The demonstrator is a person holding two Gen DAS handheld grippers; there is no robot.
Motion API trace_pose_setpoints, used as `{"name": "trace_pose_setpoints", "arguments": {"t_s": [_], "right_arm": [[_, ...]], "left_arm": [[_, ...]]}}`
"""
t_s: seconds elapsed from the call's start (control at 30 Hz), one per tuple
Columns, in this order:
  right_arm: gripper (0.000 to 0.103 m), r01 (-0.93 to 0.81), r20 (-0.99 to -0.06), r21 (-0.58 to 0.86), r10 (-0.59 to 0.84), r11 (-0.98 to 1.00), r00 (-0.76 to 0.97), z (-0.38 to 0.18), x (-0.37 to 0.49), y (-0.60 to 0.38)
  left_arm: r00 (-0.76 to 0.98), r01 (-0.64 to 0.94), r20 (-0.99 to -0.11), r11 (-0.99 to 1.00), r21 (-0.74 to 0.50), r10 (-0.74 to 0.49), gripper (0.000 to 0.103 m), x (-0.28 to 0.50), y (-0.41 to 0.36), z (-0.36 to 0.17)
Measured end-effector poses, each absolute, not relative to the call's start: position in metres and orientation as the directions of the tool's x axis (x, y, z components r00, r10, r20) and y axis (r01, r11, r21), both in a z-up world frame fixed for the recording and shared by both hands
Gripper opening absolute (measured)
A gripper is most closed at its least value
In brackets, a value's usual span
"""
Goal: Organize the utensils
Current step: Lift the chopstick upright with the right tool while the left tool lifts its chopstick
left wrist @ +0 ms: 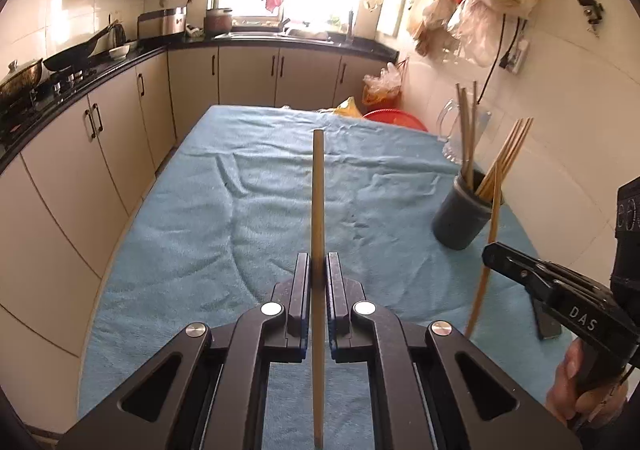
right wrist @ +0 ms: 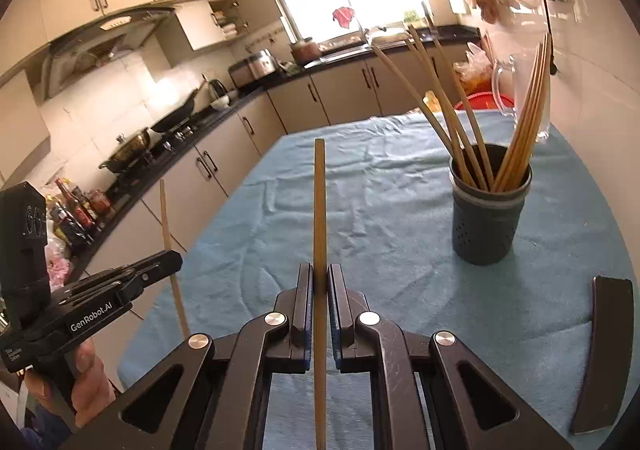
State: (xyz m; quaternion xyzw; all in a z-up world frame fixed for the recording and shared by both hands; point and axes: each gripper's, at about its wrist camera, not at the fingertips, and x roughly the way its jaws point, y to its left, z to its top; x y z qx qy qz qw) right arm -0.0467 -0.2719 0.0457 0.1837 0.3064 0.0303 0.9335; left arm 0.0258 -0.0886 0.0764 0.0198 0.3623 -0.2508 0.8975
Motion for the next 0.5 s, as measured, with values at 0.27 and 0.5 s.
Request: {"name": "trace_pose_setpoints", "arguments": {"t_s": [0.27,0.5], "right_arm": [[0.008,0.058,-0.538,0.361,0.157,0.931,0.828,0.052,-0.052,-0.269],[0.008,0.065,-0.525,0.363,0.146,0.93,0.839,0.054,-0.053,-0.272]], "left_arm": [[0.641,0.479,-0.621,0.867,-0.137,-0.451,0.007,0.012,-0.088,0.092],[0.641,0.477,-0.621,0.868,-0.14,-0.452,0.007,0.014,-0.088,0.092]]}}
